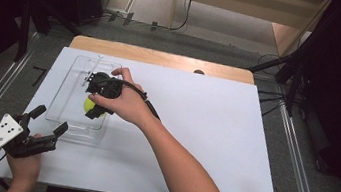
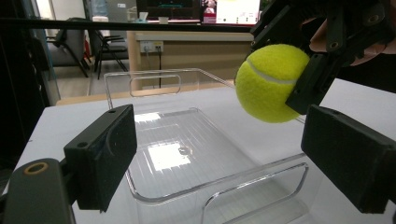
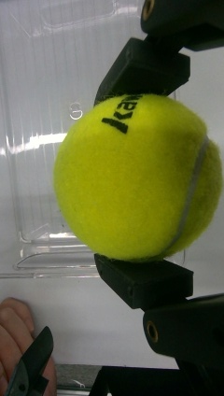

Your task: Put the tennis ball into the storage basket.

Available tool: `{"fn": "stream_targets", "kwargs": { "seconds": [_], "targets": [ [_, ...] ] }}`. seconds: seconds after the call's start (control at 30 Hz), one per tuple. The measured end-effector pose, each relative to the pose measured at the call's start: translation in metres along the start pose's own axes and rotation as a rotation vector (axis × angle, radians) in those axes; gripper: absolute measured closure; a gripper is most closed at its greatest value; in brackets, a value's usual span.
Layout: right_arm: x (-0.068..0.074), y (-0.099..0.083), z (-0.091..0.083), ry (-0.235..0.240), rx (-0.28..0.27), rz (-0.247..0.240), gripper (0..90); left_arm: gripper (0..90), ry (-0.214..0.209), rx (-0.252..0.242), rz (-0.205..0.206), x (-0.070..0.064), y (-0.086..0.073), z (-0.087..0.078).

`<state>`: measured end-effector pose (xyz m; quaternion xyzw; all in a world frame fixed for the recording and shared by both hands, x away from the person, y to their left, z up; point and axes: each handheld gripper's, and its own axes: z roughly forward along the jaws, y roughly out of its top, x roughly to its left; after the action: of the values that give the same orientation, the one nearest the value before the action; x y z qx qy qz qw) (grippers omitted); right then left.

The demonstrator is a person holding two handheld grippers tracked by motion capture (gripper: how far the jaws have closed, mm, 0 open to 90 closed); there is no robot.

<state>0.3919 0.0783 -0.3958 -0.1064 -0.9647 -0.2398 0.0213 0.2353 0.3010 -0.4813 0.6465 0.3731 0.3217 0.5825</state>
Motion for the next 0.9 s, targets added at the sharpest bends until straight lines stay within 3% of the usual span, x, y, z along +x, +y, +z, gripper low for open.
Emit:
{"fn": "stream_targets", "kwargs": {
  "seconds": [0.9],
  "targets": [
    [-0.003, 0.001, 0.029, -0.027, 0.037, -0.024, 23.4, 11.1, 0.001, 0.0, -0.002, 0.001, 0.0, 0.0]
  ]
}}
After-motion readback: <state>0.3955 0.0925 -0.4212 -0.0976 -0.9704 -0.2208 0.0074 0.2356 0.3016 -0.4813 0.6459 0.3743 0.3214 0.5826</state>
